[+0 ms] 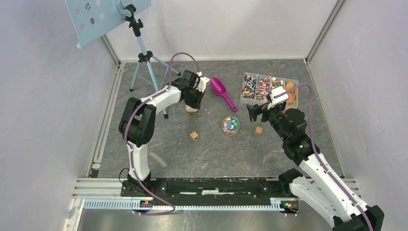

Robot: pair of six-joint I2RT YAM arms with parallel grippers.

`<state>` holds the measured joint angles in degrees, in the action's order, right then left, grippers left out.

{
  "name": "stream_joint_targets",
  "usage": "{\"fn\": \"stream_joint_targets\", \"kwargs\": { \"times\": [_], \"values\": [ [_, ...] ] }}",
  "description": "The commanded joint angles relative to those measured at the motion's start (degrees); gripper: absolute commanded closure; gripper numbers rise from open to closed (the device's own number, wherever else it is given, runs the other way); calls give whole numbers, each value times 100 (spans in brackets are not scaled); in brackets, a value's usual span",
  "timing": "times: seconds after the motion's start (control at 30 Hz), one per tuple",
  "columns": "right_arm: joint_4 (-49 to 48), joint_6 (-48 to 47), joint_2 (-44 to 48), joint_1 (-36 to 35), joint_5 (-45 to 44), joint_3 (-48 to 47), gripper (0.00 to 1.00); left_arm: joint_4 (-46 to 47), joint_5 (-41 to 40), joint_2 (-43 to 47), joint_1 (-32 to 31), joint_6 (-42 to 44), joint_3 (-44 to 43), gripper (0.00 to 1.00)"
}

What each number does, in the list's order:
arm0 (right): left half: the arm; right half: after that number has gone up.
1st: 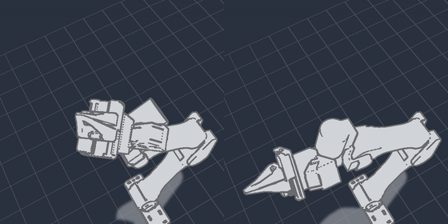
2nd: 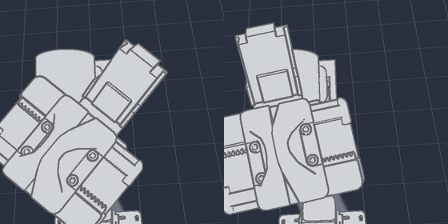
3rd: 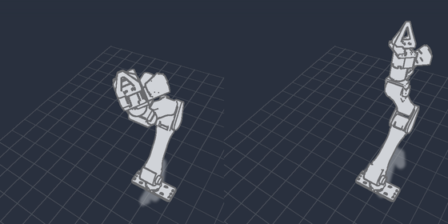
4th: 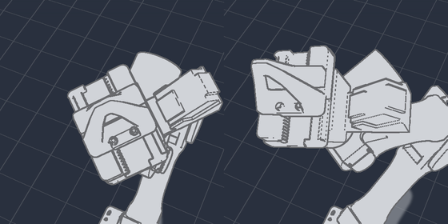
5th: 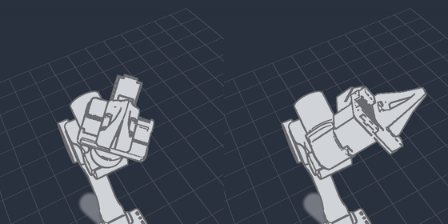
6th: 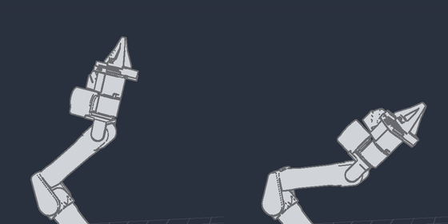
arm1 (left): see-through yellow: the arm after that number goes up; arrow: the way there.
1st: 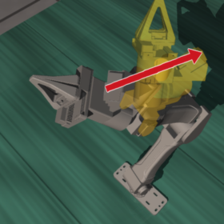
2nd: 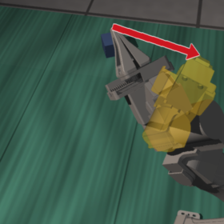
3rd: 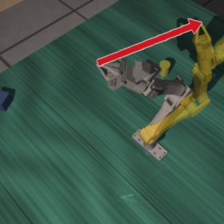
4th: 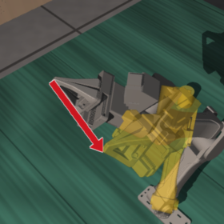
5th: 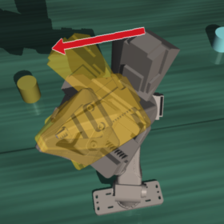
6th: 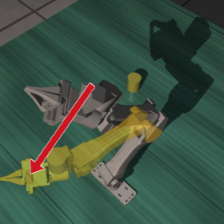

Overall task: Pack the candies
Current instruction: Pick up the bottle lid at the center of the board.

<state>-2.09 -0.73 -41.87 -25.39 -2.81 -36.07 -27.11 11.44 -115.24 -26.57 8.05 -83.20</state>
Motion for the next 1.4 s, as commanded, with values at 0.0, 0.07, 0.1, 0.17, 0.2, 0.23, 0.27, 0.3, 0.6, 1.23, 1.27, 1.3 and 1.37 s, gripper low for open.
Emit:
{"fn": "stream_joint_targets", "kwargs": {
  "times": [0.0,0.07,0.1,0.17,0.2,0.23,0.27,0.3,0.6,1.23,1.27,1.3,1.37],
  "values": [
    [-717,48,185,-19,265,417,2,28,890,803,65,-732,-100,98],
    [-1190,63,266,-11,691,665,2,80,1154,1016,102,-953,-42,98],
    [-1511,65,314,-18,907,792,2,148,1365,1140,139,-1106,5,98],
    [-2281,234,414,-16,1281,1207,2,395,1785,1346,213,-1519,111,98],
    [-2711,225,451,-15,1472,1421,2,584,2028,1455,243,-1736,198,98],
    [-3262,234,485,-18,1665,1707,2,757,2289,1547,258,-2015,278,98],
    [-3770,238,493,-15,1787,1893,2,960,2499,1636,272,-2249,360,98],
    [-4187,228,485,-18,1892,2108,2,1126,2826,1707,270,-2506,408,98],
    [-7420,171,-489,-14,3139,2791,2,5816,4864,2046,201,-6696,1654,98],
    [-8997,113,-2356,-30,3296,2286,2,10488,4911,1641,-206,-10527,2484,98],
    [-8970,117,-2377,-30,3298,2241,2,10461,4913,1647,-223,-10511,2484,98],
    [-8950,122,-2398,-36,3313,2204,2,10435,4909,1643,-249,-10488,2484,98],
    [-8932,117,-2446,-36,3322,2115,2,10341,4929,1653,-319,-10425,2492,98]
  ]
}}
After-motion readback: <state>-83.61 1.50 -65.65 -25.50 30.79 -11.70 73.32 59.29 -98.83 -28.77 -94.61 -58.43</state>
